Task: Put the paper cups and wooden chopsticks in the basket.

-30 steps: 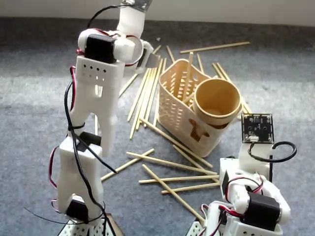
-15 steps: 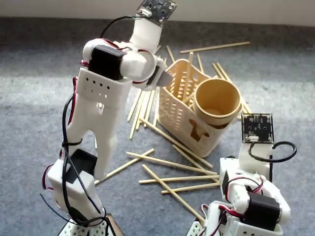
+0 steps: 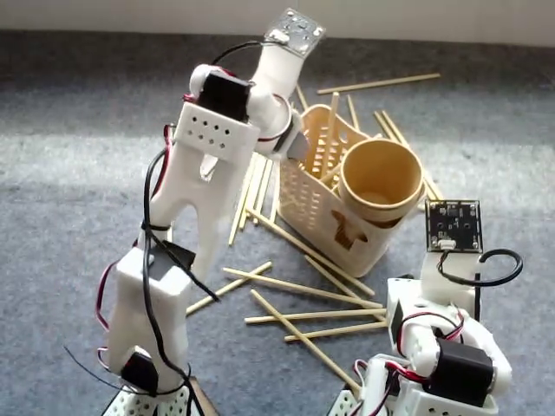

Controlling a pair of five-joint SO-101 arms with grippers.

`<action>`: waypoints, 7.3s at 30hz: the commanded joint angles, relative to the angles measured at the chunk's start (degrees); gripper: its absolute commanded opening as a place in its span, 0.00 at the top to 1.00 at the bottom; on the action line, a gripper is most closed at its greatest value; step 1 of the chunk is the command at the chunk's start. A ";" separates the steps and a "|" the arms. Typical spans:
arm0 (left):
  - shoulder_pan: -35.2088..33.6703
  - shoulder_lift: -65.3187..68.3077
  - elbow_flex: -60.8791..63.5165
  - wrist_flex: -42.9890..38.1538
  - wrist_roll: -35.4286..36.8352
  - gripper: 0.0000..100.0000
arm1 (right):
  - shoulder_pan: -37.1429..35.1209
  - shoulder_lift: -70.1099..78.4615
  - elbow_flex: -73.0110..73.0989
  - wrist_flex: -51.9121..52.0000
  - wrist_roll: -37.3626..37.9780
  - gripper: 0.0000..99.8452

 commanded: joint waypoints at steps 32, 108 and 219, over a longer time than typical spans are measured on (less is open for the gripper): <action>-19.47 -8.04 -2.77 0.70 -2.99 1.00 | -2.24 -0.48 0.22 -0.75 0.62 0.89; -64.48 -30.90 -8.84 0.26 -10.20 0.78 | -2.24 -0.13 0.31 -0.84 0.79 0.89; -55.52 -30.90 82.59 -30.33 -17.67 0.83 | -4.62 9.27 -0.13 -0.66 0.88 0.89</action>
